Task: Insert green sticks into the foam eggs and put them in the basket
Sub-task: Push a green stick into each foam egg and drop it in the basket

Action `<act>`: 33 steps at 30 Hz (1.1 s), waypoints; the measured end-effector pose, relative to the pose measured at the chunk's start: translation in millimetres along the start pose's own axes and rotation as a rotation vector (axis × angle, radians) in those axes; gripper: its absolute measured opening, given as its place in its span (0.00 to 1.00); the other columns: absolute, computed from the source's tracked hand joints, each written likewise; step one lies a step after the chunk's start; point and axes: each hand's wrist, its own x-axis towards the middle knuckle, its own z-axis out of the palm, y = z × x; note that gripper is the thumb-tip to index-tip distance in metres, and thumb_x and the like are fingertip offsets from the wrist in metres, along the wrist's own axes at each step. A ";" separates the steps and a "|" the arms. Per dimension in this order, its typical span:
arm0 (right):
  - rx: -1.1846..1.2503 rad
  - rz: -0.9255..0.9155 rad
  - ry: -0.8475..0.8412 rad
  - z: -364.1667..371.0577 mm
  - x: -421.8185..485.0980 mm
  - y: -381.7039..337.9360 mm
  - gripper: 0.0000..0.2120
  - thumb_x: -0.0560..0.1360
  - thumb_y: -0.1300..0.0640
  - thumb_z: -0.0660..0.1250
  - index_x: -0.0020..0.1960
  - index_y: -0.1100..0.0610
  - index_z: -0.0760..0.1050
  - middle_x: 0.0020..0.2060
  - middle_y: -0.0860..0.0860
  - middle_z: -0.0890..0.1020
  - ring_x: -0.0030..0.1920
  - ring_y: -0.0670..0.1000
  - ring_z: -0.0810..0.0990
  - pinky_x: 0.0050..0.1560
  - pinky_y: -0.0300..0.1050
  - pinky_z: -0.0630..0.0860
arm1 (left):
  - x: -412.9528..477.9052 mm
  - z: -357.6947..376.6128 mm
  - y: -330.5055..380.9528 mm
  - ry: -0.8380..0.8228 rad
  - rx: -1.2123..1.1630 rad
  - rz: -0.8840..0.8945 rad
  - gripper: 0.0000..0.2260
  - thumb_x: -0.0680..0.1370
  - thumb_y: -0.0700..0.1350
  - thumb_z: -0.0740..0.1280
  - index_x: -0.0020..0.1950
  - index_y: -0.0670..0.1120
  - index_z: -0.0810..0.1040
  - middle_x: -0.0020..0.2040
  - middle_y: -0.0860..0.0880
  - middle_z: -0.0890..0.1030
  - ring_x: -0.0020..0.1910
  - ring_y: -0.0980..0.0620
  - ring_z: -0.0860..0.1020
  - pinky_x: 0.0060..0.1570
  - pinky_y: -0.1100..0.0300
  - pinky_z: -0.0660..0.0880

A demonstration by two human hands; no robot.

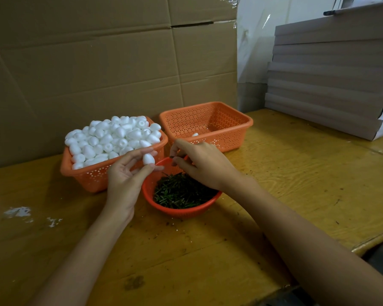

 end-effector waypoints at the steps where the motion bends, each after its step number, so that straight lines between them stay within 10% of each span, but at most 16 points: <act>1: -0.001 0.000 0.000 0.0 -0.1 -0.1 0.07 0.84 0.54 0.65 0.60 0.53 0.75 0.48 0.48 0.86 0.44 0.54 0.83 0.43 0.56 0.78 | -0.1 0.1 0.3 0.001 0.000 0.001 0.15 0.78 0.32 0.74 0.56 0.51 0.87 0.59 0.46 0.87 0.49 0.41 0.89 0.54 0.59 0.83; 33: -0.002 -0.008 0.012 0.1 -0.6 -0.4 0.07 0.83 0.55 0.66 0.60 0.53 0.76 0.50 0.49 0.86 0.47 0.54 0.84 0.44 0.57 0.79 | -0.9 0.9 -0.6 0.029 0.053 0.003 0.13 0.78 0.31 0.74 0.57 0.47 0.86 0.60 0.47 0.86 0.48 0.41 0.89 0.55 0.55 0.84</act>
